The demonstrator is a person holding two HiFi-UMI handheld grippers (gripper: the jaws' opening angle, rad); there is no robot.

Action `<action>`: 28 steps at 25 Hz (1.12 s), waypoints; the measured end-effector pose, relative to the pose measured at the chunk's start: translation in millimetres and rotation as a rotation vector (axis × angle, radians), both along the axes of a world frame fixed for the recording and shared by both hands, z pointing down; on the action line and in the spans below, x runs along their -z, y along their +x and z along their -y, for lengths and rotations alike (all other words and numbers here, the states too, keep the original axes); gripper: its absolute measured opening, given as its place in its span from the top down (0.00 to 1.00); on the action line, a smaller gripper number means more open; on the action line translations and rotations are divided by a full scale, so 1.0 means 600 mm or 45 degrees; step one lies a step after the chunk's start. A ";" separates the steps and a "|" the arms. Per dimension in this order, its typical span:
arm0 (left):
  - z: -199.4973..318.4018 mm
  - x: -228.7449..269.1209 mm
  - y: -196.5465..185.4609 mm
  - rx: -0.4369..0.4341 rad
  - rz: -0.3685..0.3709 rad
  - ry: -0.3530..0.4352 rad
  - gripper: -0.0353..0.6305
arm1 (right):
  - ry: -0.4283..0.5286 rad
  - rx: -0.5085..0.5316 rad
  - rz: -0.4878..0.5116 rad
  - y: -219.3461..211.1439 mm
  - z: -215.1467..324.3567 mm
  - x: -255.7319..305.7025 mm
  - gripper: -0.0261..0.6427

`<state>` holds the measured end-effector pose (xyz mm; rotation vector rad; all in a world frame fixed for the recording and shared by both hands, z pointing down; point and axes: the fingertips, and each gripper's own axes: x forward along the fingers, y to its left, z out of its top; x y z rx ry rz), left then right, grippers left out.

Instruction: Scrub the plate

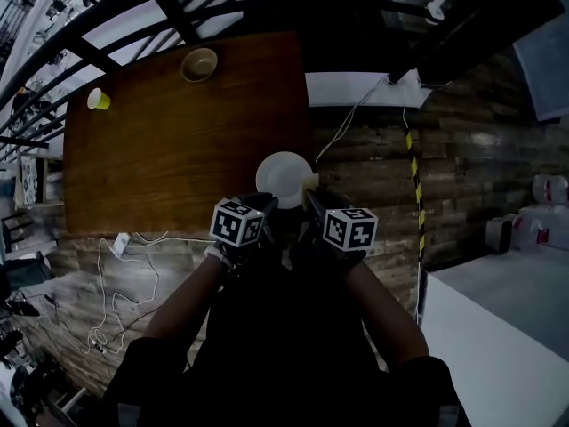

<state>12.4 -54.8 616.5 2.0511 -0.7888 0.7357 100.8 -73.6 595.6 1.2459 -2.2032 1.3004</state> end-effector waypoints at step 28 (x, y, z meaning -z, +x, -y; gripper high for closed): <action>-0.030 0.049 -0.153 0.235 0.000 0.073 0.84 | -0.018 0.246 -0.034 -0.167 0.041 -0.013 0.80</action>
